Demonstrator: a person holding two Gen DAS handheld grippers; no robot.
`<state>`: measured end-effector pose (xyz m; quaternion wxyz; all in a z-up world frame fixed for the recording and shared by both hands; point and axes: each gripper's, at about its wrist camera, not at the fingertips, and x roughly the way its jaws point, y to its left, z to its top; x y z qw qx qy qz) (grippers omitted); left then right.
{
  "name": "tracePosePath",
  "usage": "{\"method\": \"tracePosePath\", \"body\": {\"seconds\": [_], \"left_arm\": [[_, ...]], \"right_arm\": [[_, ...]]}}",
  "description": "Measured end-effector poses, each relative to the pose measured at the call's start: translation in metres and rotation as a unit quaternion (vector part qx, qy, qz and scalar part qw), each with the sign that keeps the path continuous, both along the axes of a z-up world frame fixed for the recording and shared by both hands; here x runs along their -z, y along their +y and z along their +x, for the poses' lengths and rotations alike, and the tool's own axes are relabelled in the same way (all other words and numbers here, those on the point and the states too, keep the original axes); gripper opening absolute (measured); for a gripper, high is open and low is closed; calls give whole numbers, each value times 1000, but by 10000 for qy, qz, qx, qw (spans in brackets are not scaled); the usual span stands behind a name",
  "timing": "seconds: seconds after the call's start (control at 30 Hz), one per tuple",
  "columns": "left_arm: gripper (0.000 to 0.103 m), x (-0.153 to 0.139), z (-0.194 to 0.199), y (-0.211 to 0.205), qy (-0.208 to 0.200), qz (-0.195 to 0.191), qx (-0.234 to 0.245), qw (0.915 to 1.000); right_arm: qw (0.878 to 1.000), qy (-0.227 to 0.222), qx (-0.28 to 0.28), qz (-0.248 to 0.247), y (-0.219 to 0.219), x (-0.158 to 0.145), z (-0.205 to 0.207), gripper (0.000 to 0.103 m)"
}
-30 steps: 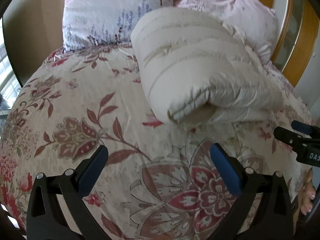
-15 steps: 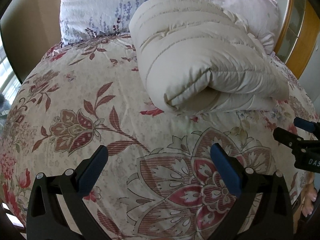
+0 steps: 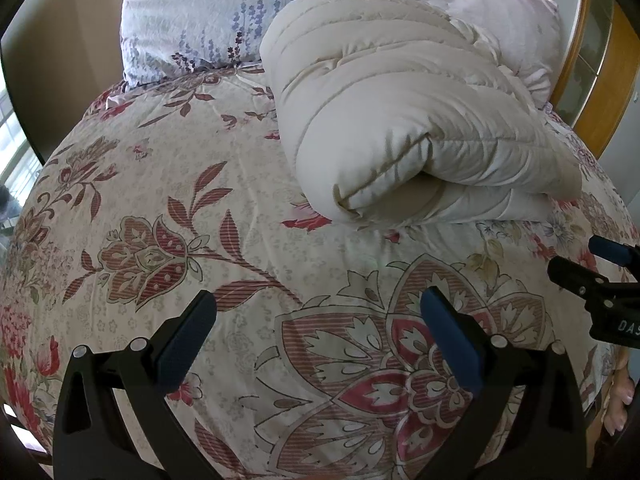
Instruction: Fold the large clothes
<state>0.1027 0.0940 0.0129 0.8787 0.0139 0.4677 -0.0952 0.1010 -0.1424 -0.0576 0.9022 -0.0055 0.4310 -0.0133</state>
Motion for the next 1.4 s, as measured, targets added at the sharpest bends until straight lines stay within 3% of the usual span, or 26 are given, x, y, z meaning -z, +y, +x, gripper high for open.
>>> {"method": "tracePosePath", "body": {"seconds": [1.4], "left_arm": [[102, 5, 2, 1, 19, -25, -12, 10000]], "right_arm": [[10000, 8, 25, 14, 3, 2, 1, 101]]}}
